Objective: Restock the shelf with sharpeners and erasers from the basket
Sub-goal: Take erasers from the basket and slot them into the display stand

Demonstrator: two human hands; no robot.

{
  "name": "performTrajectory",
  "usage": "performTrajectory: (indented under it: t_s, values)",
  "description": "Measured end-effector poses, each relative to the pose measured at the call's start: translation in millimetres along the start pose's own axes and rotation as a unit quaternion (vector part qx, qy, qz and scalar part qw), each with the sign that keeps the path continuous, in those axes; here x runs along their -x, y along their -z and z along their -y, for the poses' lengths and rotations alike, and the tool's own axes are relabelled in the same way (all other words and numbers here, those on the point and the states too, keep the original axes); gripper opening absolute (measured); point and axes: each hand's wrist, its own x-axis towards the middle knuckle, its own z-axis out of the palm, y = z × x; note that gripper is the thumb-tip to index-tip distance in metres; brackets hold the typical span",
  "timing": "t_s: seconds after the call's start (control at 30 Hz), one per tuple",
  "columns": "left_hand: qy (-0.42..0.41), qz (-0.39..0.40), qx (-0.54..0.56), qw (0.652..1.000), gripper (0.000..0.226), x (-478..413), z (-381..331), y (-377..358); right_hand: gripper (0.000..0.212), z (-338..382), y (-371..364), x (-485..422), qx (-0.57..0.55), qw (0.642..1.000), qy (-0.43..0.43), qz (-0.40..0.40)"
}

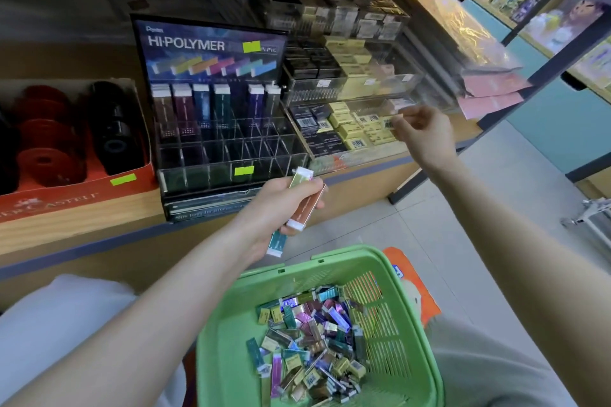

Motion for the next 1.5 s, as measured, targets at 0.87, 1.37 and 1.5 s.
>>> performTrajectory:
  t_s: [0.87, 1.37, 1.5]
  values:
    - [0.032, 0.025, -0.042, 0.998, 0.018, -21.1, 7.5, -6.4, 0.021, -5.8, -30.8, -77.0, 0.127, 0.987, -0.004, 0.093]
    - [0.023, 0.026, -0.054, 0.998, 0.015, -23.1, 10.1, -6.7, 0.016, -9.7, -37.7, -72.4, 0.235, 0.965, 0.080, 0.084]
    - [0.037, 0.010, -0.052, 0.998, 0.025, -23.7, 11.1, -7.9, 0.020, -10.6, -33.1, -63.0, 0.282, 0.945, 0.140, 0.086]
